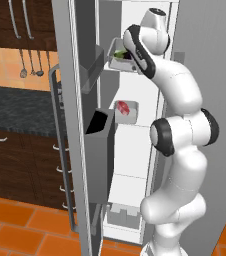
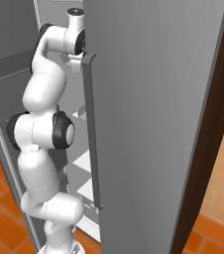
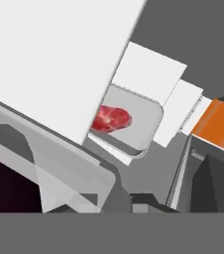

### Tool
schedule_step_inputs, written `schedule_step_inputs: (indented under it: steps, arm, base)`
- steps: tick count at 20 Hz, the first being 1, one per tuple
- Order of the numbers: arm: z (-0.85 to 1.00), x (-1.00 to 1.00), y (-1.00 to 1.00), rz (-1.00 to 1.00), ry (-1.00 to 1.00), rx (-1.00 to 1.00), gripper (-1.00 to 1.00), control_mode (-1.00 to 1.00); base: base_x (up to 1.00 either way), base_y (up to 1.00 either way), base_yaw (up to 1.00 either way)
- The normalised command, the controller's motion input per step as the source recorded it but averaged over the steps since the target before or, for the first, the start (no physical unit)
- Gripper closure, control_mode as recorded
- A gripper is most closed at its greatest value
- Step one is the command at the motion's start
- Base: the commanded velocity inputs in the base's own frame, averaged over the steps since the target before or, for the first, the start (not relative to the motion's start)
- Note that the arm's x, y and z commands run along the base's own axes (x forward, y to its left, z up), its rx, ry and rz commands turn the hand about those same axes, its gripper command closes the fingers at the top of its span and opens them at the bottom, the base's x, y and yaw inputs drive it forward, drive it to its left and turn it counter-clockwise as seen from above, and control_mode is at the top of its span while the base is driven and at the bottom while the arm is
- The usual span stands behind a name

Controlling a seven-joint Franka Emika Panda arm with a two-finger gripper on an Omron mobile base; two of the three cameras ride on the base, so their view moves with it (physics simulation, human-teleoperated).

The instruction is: Take the meat container that has the steak and place it on the second highest rack of the freezer. Then take the vegetable container that has the eggplant and lemon wedge and place it on the highest rack of the freezer.

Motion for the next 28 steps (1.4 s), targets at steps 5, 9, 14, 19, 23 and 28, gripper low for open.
schedule_step_inputs:
  steps: [5,9,14,19,23,28]
  arm:
    - [-0.15,0.43,0.00,-0.05,0.00,0.00,1.00,-1.00]
    - [0.00,0.51,0.00,0.00,0.00,0.00,1.00,-1.00]
    - [0.00,0.46,0.00,0.00,0.00,0.00,1.00,-1.00]
    - [-0.03,0.70,0.00,0.00,0.03,0.00,1.00,-1.00]
    - [-0.01,0.81,0.00,0.00,0.08,0.00,-1.00,-1.00]
    - [0.00,-0.36,0.12,0.07,-0.03,0.00,-1.00,-1.00]
  base:
    - [0.00,0.00,0.00]
    - [0.00,0.00,0.00]
    - [0.00,0.00,0.00]
    - [0.00,0.00,0.00]
    - [0.00,0.00,0.00]
    - [0.00,0.00,0.00]
